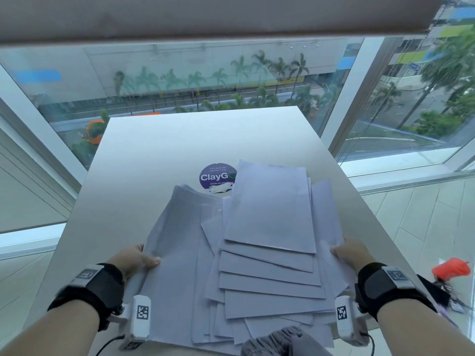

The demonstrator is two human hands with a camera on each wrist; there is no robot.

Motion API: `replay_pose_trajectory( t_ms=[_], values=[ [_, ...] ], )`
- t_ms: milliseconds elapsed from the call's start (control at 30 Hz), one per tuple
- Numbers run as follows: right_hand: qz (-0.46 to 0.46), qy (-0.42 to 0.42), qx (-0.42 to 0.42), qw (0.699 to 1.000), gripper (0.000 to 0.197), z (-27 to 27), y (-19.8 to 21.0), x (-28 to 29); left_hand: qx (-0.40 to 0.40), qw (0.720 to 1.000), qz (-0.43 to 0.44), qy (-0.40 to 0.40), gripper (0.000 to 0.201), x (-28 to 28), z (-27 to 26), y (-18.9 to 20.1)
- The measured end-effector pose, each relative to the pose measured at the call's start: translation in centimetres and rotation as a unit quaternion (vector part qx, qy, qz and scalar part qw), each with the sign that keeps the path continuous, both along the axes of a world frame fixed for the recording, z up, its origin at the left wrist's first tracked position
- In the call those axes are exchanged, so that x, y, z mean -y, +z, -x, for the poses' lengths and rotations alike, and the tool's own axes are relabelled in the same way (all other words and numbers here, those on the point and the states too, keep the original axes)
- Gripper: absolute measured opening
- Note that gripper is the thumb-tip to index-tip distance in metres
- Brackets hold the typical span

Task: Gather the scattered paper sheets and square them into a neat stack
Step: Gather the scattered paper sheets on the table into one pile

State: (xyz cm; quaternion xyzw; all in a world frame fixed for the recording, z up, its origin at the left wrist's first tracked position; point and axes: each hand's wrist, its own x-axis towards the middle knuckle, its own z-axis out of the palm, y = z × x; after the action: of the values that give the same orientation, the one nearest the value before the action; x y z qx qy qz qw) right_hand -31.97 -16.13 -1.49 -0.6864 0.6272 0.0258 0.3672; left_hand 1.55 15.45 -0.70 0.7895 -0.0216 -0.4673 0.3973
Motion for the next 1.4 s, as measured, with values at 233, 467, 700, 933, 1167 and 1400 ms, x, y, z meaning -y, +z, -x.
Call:
replay_pose_trajectory(
  t_ms=[233, 467, 700, 933, 1167, 1400],
  values=[
    [0.007, -0.017, 0.000, 1.000, 0.022, 0.7, -0.6, 0.4, 0.157, 0.987, -0.012, 0.012, 0.008, -1.5, -4.0, 4.9],
    [0.008, -0.038, 0.002, 0.999, 0.019, 0.4, -1.2, 0.7, 0.245, 0.965, 0.046, 0.085, 0.014, -2.2, -7.7, 11.1],
    [0.005, -0.037, 0.007, 0.999, 0.015, 0.2, -1.2, 0.5, 0.139, 0.972, 0.168, 0.092, 0.006, 1.7, -4.0, 11.1],
    [-0.044, -0.130, 0.105, 0.985, 0.039, 0.5, -0.8, 0.2, 0.042, 0.997, 0.060, -0.001, 0.020, 6.1, 5.8, 2.0],
    [-0.031, -0.107, 0.102, 0.989, 0.064, -0.9, -0.1, -0.6, 0.082, 0.992, -0.055, -0.074, 0.073, 7.9, 7.6, 0.7],
    [-0.053, -0.089, 0.139, 0.985, 0.064, -0.6, -0.4, -0.5, 0.100, 0.984, -0.056, -0.138, 0.055, 9.4, 8.9, 1.7]
  ],
)
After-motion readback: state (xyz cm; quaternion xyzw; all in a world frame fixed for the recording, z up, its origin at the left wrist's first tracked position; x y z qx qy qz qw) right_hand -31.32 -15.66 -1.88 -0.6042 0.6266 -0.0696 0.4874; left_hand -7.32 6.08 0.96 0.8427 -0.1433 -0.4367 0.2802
